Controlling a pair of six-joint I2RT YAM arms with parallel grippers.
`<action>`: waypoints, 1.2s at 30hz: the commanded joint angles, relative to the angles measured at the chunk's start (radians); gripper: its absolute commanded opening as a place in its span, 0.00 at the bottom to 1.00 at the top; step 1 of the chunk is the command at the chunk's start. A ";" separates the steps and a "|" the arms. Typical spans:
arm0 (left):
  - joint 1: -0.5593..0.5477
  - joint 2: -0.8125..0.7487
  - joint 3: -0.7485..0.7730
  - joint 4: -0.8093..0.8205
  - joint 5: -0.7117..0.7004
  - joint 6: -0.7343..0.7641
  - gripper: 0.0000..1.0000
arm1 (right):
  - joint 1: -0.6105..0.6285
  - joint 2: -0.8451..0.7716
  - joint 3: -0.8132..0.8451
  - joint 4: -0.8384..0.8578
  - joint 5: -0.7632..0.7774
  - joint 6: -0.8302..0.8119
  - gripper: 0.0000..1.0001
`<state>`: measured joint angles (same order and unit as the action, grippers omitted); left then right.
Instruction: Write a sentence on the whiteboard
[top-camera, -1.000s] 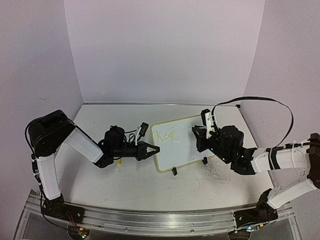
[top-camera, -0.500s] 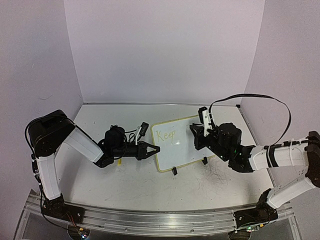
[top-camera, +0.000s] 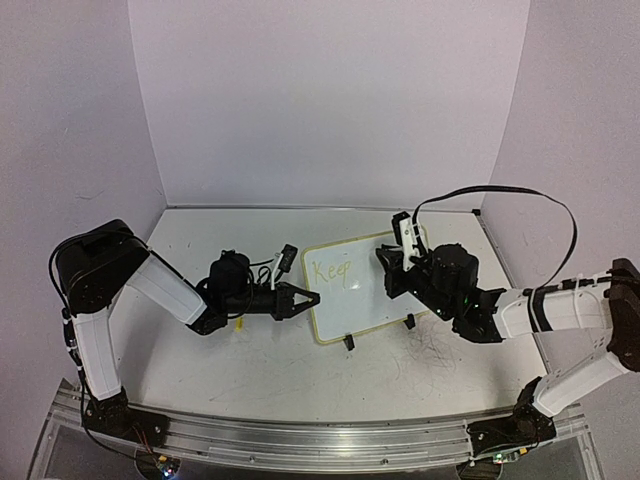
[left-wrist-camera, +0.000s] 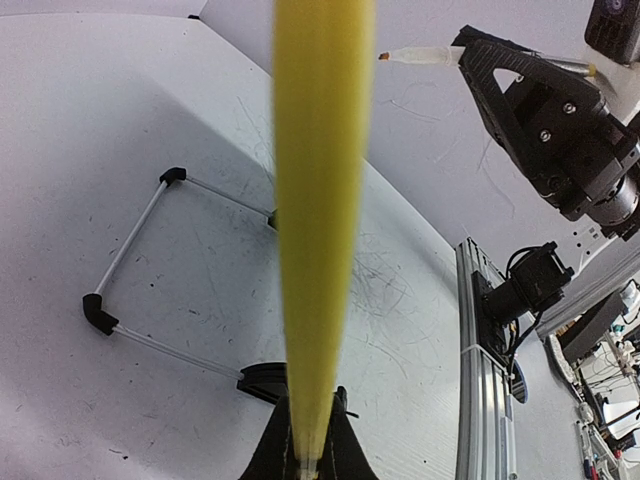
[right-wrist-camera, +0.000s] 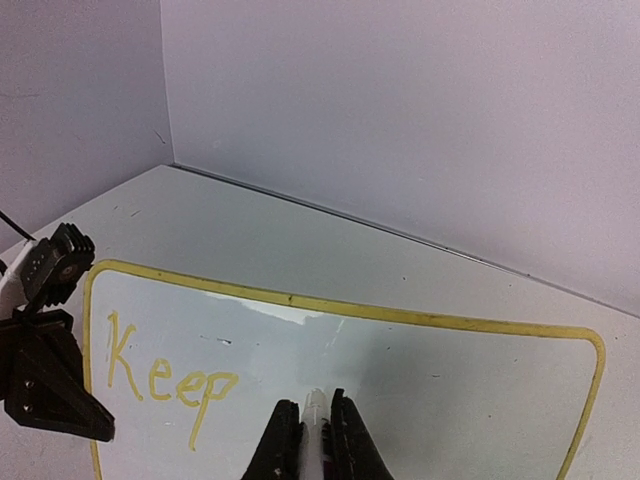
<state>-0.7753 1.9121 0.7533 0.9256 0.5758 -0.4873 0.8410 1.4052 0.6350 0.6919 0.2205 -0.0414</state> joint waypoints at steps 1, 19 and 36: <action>0.006 -0.013 0.021 -0.076 -0.029 0.006 0.00 | 0.004 -0.012 -0.001 0.078 0.019 0.001 0.00; 0.005 -0.015 0.019 -0.079 -0.027 0.012 0.00 | 0.004 0.050 0.008 0.071 0.016 0.029 0.00; 0.004 -0.012 0.024 -0.081 -0.022 0.013 0.00 | 0.003 0.087 0.014 0.119 0.051 0.030 0.00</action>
<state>-0.7753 1.9110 0.7589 0.9169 0.5774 -0.4870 0.8410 1.4739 0.6147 0.7631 0.2471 -0.0219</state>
